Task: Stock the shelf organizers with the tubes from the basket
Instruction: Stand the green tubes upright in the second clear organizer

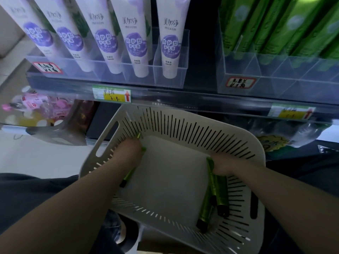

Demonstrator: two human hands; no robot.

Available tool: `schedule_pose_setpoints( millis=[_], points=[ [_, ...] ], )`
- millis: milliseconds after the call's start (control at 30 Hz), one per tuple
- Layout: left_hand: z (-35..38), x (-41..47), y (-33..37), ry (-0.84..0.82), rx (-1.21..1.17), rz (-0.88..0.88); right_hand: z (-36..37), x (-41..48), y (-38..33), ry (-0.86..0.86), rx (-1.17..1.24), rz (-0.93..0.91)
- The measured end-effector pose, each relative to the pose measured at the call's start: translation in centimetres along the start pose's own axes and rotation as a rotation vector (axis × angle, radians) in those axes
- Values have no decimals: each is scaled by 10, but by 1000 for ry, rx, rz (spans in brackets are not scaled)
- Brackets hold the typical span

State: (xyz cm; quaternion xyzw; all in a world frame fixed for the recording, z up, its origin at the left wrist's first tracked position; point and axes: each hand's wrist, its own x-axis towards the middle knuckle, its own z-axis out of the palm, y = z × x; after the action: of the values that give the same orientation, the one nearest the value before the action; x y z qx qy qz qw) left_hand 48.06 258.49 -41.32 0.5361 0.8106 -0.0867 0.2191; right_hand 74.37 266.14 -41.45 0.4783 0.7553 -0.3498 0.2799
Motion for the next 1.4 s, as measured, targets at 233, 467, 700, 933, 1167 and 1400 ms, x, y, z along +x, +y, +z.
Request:
schedule_pose_setpoints(
  millis=[233, 467, 700, 933, 1167, 1400],
  points=[
    [20, 11, -4, 1, -16, -18, 7, 16, 8, -143, -130, 67],
    [33, 17, -4, -2, 17, -20, 9, 27, 11, -234, -231, 160],
    [42, 32, 1, -35, 34, 46, 13, 33, 13, -266, -218, 153],
    [51, 46, 17, -37, 42, 56, 15, 37, 16, -249, -256, 166],
    [52, 54, 18, -86, -19, 1, 11, 40, 21, -246, -211, 174],
    [54, 50, 19, -85, -69, 37, 6, 36, 20, -249, -260, 176]
  ],
)
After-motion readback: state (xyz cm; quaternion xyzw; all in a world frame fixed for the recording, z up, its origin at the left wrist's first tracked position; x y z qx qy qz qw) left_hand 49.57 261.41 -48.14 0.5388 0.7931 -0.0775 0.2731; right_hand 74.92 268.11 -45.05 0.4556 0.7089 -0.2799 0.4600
